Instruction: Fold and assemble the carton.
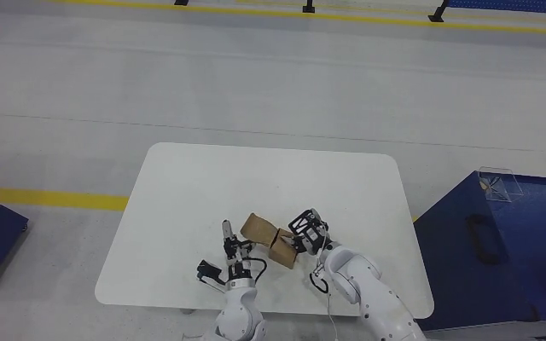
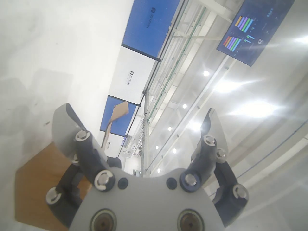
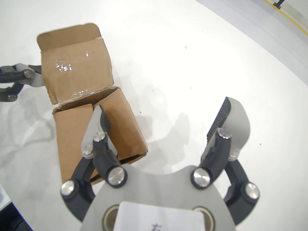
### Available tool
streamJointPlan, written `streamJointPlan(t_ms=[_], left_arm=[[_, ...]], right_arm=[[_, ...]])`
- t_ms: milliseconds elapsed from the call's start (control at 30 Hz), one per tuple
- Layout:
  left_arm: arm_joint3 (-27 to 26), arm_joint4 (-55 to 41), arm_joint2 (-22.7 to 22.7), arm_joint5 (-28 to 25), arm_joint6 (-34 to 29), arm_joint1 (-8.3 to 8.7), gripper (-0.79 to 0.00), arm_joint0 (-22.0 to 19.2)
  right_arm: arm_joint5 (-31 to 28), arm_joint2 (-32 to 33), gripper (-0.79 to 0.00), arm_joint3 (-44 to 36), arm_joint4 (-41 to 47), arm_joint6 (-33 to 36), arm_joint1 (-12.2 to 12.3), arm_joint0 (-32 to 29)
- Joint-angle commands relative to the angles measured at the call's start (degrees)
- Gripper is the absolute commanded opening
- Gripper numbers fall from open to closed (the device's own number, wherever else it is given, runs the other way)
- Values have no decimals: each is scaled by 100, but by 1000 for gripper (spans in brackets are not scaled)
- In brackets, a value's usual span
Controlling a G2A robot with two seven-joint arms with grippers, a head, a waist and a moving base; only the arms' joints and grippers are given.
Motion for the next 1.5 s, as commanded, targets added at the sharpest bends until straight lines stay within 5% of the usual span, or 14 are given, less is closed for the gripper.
streamJointPlan(t_ms=[0,267,633,900,1167,1467], left_arm=[[-67,74,-3,-176,-183,0,0,48],[-197,-294,-75,-343,-1661,65,0,213],[-212,-309,-257,410,-1541,57,0,143],[-202,-237,-221,1382,-1610,27,0,-42],[-600,70,-200,1899,-2878,161,0,432],[-1059,-292,-477,1896,-2630,192,0,699]], right_arm=[[6,-7,0,-2,2,8,-4,0],[78,-3,0,-53,-62,52,-11,27],[192,985,0,-230,26,260,156,-162],[-949,1230,0,-318,283,811,269,-360],[-452,1202,0,-119,222,742,251,-228],[-104,1303,0,19,700,704,214,-56]])
